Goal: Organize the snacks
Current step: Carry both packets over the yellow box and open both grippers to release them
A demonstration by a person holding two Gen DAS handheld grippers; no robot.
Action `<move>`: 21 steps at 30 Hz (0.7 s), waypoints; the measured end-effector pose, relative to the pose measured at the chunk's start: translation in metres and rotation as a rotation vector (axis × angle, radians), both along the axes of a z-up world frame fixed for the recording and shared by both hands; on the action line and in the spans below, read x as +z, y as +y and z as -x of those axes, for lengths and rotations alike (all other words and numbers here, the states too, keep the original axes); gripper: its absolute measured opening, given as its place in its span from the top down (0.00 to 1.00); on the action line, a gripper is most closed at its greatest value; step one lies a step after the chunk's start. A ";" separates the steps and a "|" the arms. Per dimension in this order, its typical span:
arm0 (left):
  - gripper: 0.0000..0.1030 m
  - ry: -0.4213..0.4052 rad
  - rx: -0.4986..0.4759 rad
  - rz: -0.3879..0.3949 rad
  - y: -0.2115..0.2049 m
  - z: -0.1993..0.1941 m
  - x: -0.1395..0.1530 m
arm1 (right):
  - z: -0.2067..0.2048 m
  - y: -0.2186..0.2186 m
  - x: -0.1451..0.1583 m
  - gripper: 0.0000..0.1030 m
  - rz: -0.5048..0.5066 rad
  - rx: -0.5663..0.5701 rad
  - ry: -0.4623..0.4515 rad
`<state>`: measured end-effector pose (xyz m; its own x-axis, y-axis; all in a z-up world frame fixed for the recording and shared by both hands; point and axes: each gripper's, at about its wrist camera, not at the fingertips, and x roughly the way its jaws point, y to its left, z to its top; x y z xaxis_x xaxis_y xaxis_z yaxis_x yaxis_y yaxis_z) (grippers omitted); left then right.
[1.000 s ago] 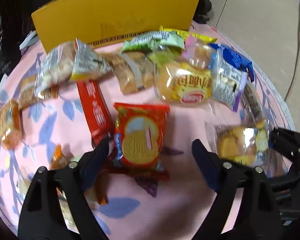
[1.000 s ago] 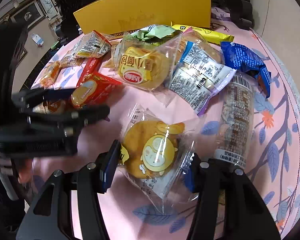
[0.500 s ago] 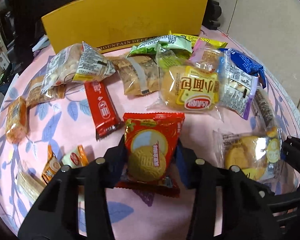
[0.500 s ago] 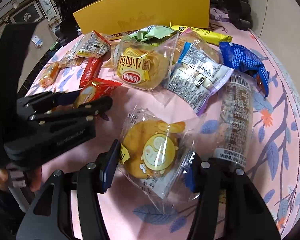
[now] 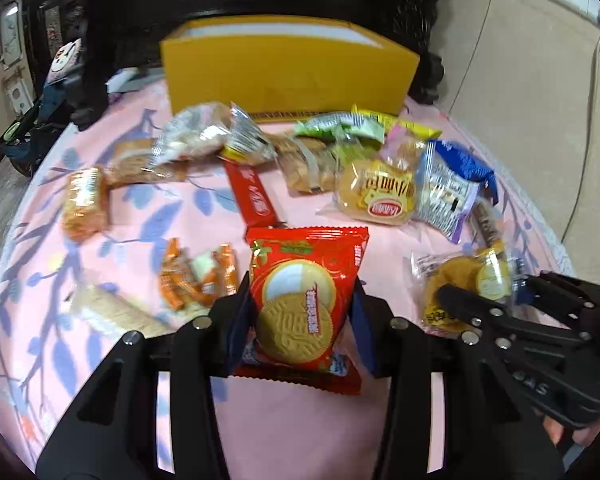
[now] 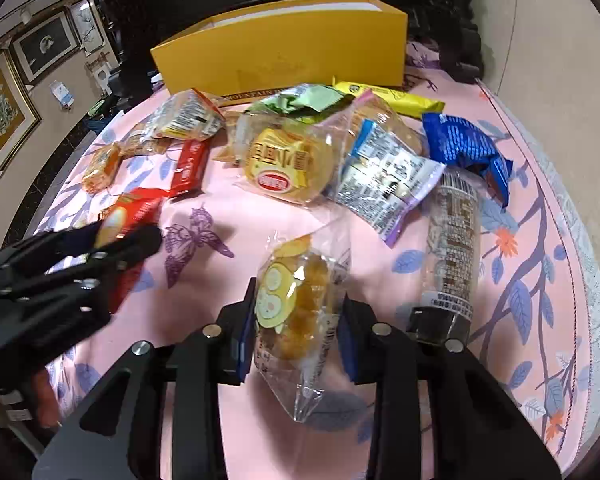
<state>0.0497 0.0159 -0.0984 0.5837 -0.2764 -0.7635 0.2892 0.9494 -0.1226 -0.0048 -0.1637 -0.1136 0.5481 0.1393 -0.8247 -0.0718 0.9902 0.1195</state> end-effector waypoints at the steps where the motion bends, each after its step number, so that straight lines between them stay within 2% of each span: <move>1: 0.57 -0.003 0.003 0.009 0.004 0.003 0.003 | 0.001 0.002 0.000 0.67 -0.001 0.004 0.001; 4: 0.57 -0.004 0.010 0.021 0.013 0.009 0.007 | -0.004 0.008 -0.006 0.67 0.006 0.019 0.032; 7: 0.56 0.017 0.012 0.037 0.016 0.010 0.002 | -0.013 0.008 -0.021 0.66 -0.040 0.018 0.078; 10: 0.57 0.026 0.008 0.049 0.018 0.013 -0.001 | -0.011 0.016 -0.025 0.69 -0.017 0.034 0.064; 15: 0.56 0.006 0.022 0.050 0.026 0.015 0.006 | -0.001 0.016 -0.008 0.72 -0.052 0.027 0.030; 21: 0.56 -0.003 0.034 0.053 0.028 0.009 0.015 | 0.001 0.020 0.015 0.72 -0.015 0.048 -0.019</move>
